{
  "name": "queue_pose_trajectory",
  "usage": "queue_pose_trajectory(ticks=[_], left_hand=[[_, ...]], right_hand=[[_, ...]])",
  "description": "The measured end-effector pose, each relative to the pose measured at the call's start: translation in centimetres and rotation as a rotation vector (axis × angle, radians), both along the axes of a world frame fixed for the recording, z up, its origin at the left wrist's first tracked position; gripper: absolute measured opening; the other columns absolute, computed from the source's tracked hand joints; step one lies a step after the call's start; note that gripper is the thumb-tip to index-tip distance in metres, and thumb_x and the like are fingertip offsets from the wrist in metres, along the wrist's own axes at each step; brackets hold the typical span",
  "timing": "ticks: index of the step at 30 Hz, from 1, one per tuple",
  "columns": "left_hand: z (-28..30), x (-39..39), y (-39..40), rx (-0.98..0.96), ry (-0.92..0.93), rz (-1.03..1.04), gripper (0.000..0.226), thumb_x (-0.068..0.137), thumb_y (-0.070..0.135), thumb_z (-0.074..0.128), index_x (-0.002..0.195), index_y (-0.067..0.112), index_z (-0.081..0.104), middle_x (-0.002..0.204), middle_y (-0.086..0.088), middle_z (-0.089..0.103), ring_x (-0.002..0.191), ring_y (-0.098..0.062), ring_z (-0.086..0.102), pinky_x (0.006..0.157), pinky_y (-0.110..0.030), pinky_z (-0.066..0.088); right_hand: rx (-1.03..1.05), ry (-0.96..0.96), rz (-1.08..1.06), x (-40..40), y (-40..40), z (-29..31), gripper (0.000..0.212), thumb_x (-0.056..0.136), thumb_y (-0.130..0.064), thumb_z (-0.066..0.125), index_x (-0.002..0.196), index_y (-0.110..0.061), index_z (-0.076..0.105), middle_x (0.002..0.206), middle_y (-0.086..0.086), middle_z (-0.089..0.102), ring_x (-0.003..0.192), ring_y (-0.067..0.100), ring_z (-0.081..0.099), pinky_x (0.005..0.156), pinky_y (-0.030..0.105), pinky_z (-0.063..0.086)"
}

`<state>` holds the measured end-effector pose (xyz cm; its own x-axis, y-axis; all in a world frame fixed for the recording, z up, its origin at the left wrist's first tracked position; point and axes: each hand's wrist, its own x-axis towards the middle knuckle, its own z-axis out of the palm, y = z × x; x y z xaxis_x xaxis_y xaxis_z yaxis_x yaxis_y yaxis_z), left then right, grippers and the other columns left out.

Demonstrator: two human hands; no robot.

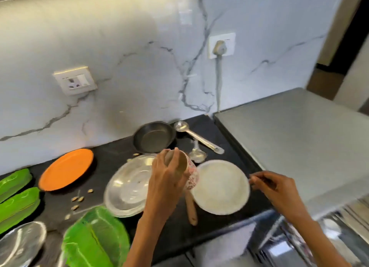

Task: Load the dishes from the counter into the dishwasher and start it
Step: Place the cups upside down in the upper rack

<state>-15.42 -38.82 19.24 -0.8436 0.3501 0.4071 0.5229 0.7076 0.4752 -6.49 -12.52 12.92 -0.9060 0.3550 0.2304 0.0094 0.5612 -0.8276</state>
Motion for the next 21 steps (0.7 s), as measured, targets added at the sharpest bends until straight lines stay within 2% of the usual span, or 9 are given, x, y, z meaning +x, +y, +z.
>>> queue_pose_trajectory(ticks=[4, 6, 7, 10, 13, 17, 19, 21], left_hand=[[-2.0, 7.5, 10.3, 0.074, -0.031, -0.231, 0.058, 0.085, 0.043, 0.049, 0.133, 0.01, 0.049, 0.133, -0.011, 0.043, 0.123, -0.025, 0.037, 0.106, -0.025, 0.026], [-3.0, 11.2, 15.6, 0.076, -0.075, -0.35, 0.058, 0.088, 0.045, 0.049, 0.134, 0.009, 0.048, 0.131, -0.012, 0.046, 0.121, -0.024, 0.039, 0.104, -0.019, 0.024], [-3.6, 12.8, 18.1, 0.071, -0.106, -0.413, 0.059, 0.088, 0.046, 0.048, 0.133, 0.008, 0.049, 0.129, -0.013, 0.047, 0.118, -0.027, 0.043, 0.102, -0.022, 0.028], [-5.6, 16.9, 24.1, 0.048, -0.174, -0.57, 0.059, 0.087, 0.045, 0.049, 0.129, 0.004, 0.052, 0.123, -0.015, 0.052, 0.113, -0.032, 0.05, 0.096, -0.037, 0.036], [-8.1, 20.5, 28.3, 0.051, -0.269, -0.668, 0.063, 0.088, 0.052, 0.045, 0.132, 0.008, 0.05, 0.128, -0.011, 0.048, 0.119, -0.027, 0.046, 0.1, -0.038, 0.037], [-13.9, 23.0, 33.7, 0.038, -0.358, -0.764, 0.067, 0.089, 0.061, 0.039, 0.135, 0.013, 0.049, 0.133, -0.004, 0.044, 0.126, -0.019, 0.041, 0.102, -0.04, 0.04], [-16.9, 23.2, 36.0, 0.036, -0.433, -0.795, 0.065, 0.089, 0.06, 0.041, 0.14, 0.02, 0.043, 0.137, 0.001, 0.04, 0.128, -0.013, 0.039, 0.102, -0.035, 0.041], [-20.2, 23.2, 38.1, 0.03, -0.472, -0.82, 0.064, 0.088, 0.06, 0.042, 0.143, 0.027, 0.037, 0.138, 0.005, 0.036, 0.127, -0.006, 0.037, 0.101, -0.029, 0.043]], right_hand=[[-0.022, -0.024, -0.128, 9.1, 7.6, -0.9, 0.015, 0.081, -0.003, 0.069, 0.078, -0.018, 0.07, 0.067, -0.005, 0.071, 0.063, 0.002, 0.066, 0.06, 0.016, 0.052], [-0.016, -0.048, -0.224, 14.2, 11.0, -1.6, 0.01, 0.081, -0.007, 0.069, 0.08, -0.016, 0.071, 0.068, -0.009, 0.07, 0.064, -0.006, 0.064, 0.059, 0.011, 0.05], [0.006, -0.062, -0.274, 16.6, 12.7, -2.2, 0.007, 0.082, -0.01, 0.069, 0.081, -0.017, 0.071, 0.068, -0.013, 0.068, 0.065, -0.009, 0.063, 0.06, 0.01, 0.049], [0.01, -0.12, -0.414, 22.6, 16.4, -4.4, 0.003, 0.082, -0.019, 0.07, 0.08, -0.021, 0.071, 0.07, -0.012, 0.069, 0.067, -0.002, 0.064, 0.065, 0.024, 0.053], [-0.028, -0.161, -0.522, 27.2, 18.9, -7.0, 0.007, 0.084, -0.019, 0.068, 0.087, -0.023, 0.072, 0.078, -0.011, 0.07, 0.07, 0.002, 0.065, 0.067, 0.029, 0.055], [-0.06, -0.153, -0.569, 31.1, 20.9, -12.1, 0.027, 0.082, -0.005, 0.066, 0.1, -0.026, 0.068, 0.097, -0.013, 0.069, 0.085, -0.001, 0.063, 0.07, 0.015, 0.052], [-0.083, -0.154, -0.524, 31.7, 21.8, -15.4, 0.048, 0.079, 0.0, 0.067, 0.11, -0.036, 0.058, 0.11, -0.015, 0.062, 0.098, -0.003, 0.059, 0.073, 0.008, 0.049], [-0.079, -0.175, -0.46, 32.0, 22.8, -19.1, 0.066, 0.075, -0.006, 0.072, 0.119, -0.045, 0.044, 0.122, -0.016, 0.053, 0.11, -0.004, 0.051, 0.081, 0.006, 0.046]])
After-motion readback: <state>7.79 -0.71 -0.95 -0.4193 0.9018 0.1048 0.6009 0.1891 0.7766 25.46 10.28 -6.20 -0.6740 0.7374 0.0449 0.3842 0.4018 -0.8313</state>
